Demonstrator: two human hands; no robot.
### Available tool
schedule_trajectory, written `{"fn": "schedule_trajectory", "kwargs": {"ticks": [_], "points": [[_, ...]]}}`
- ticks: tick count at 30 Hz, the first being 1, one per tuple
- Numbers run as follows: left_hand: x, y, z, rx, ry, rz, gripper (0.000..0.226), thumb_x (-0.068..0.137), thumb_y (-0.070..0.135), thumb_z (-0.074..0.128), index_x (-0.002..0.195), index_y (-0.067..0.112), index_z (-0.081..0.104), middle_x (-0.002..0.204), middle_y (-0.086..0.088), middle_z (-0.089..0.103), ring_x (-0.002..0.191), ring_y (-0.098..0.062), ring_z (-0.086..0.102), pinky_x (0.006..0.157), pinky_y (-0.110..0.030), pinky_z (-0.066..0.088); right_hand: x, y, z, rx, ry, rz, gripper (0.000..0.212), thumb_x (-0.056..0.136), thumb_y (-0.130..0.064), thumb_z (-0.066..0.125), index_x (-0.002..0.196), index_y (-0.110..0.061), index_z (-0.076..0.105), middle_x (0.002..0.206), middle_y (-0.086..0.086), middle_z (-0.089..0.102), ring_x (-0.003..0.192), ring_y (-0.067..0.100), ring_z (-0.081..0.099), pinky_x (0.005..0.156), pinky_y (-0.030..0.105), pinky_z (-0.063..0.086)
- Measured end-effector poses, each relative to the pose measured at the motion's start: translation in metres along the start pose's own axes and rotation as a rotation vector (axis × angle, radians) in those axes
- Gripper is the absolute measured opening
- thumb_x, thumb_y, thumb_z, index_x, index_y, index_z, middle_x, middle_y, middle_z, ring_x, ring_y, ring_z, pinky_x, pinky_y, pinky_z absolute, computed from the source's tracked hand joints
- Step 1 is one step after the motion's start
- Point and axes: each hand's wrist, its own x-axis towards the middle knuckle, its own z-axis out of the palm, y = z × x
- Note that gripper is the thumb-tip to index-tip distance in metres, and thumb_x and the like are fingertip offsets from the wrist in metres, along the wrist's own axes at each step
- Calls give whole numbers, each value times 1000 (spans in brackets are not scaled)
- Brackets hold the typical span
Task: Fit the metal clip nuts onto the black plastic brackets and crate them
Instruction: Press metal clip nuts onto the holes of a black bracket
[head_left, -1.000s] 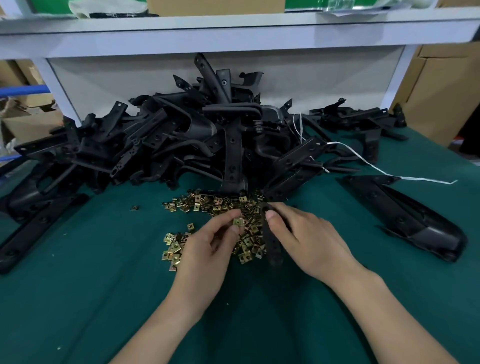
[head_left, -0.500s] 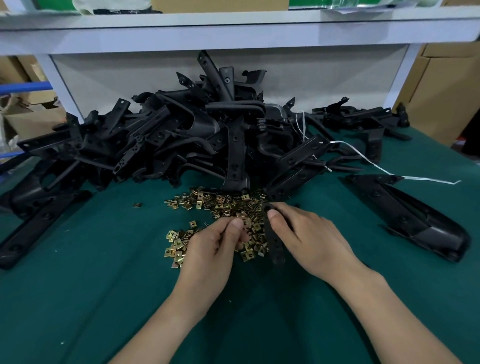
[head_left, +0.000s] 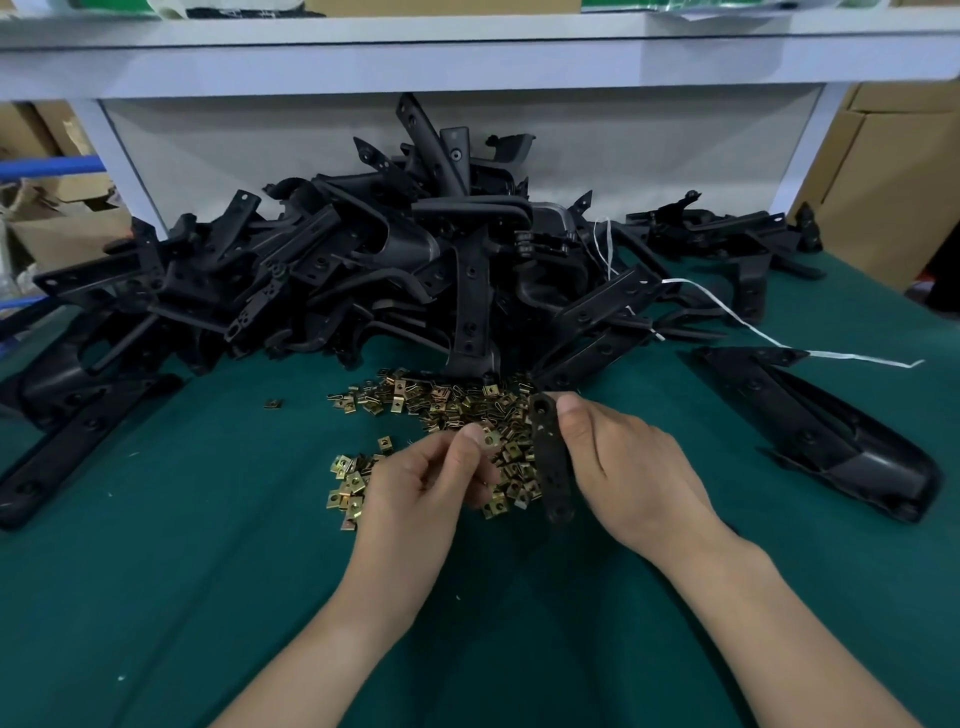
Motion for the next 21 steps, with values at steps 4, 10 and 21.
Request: {"fn": "schedule_trajectory", "kwargs": {"ticks": [4,10,21], "points": [[-4,0,10,-89,-56,-112,34,90,43,59,84,14,75,75,-6,73,64,-14,64,63,-21,56,-1,-3,3,-29,-8,-13,63,97,-60,-4,127,-42,48,114,-20,65,98,12,62,77,36,47],[-4,1,10,-35,-88,-98,37,92,44,56,83,12,73,74,-2,73,64,-8,62,63,-16,52,-1,-7,4,-40,-46,-21,67,95,-60,-5,125,-41,51,114,-18,64,97,11,61,78,36,48],[-3,1,11,-34,-73,-124,34,101,33,55,84,8,71,73,-1,72,62,-8,61,62,-18,52,-3,-9,10,-133,-20,-48,63,97,-57,-4,107,-36,54,94,-17,54,85,13,61,67,31,37]]}}
